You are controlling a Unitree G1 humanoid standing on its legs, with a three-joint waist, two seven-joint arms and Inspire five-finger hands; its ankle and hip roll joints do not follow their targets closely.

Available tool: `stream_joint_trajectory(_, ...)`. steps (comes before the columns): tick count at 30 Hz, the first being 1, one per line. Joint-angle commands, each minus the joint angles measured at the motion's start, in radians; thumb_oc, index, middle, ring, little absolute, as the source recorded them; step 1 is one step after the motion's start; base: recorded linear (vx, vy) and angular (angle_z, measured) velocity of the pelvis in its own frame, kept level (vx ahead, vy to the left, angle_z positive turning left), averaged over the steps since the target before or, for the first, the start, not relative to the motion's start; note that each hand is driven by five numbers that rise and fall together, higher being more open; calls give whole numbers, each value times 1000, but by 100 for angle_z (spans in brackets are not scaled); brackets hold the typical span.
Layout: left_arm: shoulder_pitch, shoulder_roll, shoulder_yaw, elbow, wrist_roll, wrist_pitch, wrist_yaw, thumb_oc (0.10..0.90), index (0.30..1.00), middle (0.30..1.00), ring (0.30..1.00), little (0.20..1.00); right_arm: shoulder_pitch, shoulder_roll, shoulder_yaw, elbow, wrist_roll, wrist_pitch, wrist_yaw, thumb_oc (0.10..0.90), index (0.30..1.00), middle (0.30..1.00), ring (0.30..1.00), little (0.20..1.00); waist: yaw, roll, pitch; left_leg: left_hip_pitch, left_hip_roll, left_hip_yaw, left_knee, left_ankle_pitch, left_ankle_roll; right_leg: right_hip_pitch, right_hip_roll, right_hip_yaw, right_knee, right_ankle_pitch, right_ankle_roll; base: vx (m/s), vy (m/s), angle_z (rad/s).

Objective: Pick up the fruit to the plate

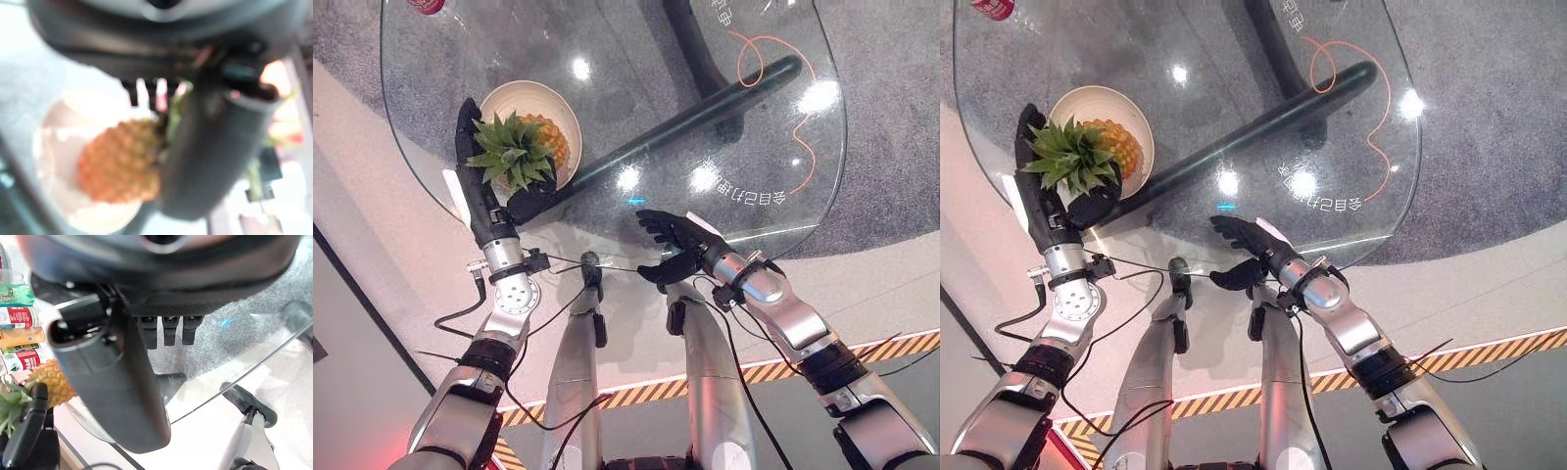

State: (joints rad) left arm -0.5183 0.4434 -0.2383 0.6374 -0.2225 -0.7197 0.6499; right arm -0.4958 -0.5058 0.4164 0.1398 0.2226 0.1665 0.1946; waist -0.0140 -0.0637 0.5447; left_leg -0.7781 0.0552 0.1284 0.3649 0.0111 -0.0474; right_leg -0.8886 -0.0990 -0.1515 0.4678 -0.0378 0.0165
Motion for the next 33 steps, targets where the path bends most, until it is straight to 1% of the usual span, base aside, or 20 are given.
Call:
stream_joint_trajectory(1, 36, -2, 65, -95, -40, -42, -18, 800, 900, 900, 900, 900, 60, 1, -19, -115, -8, -87, 36, 800, 900, 900, 900, 900, 15, 30, -25, 20, -65, -22, 14, -45, -18, 76, 40, -80, -14, -10, 63, 2, -29, -5)
stream_joint_trajectory(8, 112, -19, 77, -107, -98, -18, -68, 800, 900, 900, 900, 900, 95, 1, -30, -117, -12, -124, 40, 800, 900, 900, 900, 900, 26, 35, -25, 58, -61, -22, 14, -48, -16, 122, 36, -89, -15, -25, 64, 1, -16, 0)
stream_joint_trajectory(17, 169, -22, 92, -113, -153, -7, -134, 800, 900, 900, 900, 900, 124, -12, -46, -125, -10, -121, 44, 800, 900, 900, 900, 900, 37, 45, -25, 107, -56, -21, 10, -50, -17, 174, 25, -97, -13, -39, 63, 0, 0, 0)
stream_joint_trajectory(21, 183, -24, 92, -108, -164, 3, -167, 800, 900, 900, 900, 900, 134, -14, -54, -130, -5, -121, 47, 800, 900, 900, 900, 900, 38, 44, -25, 125, -55, -17, 9, -52, -14, 192, 25, -98, -13, -43, 62, 0, 0, 0)
stream_joint_trajectory(28, 206, -28, 91, -101, -192, 27, -193, 800, 900, 900, 900, 900, 145, -14, -57, -128, -4, -122, 49, 800, 900, 900, 900, 900, 42, 47, -25, 161, -58, -12, -2, -54, -10, 226, 25, -99, -18, -48, 59, 0, 0, 0)
stream_joint_trajectory(30, 217, -32, 91, -102, -197, 44, -199, 800, 900, 900, 900, 900, 155, -11, -61, -126, -7, -123, 53, 800, 900, 900, 900, 900, 43, 47, -25, 177, -60, -11, -6, -56, -9, 241, 25, -99, -20, -51, 59, 0, 0, 0)
stream_joint_trajectory(33, 245, -41, 88, -88, -216, 89, -213, 800, 900, 900, 900, 900, 176, -6, -66, -116, -6, -114, 51, 800, 900, 900, 900, 900, 47, 46, -25, 219, -66, -10, -18, -59, -7, 283, 24, -101, -35, -53, 58, 0, 0, 0)
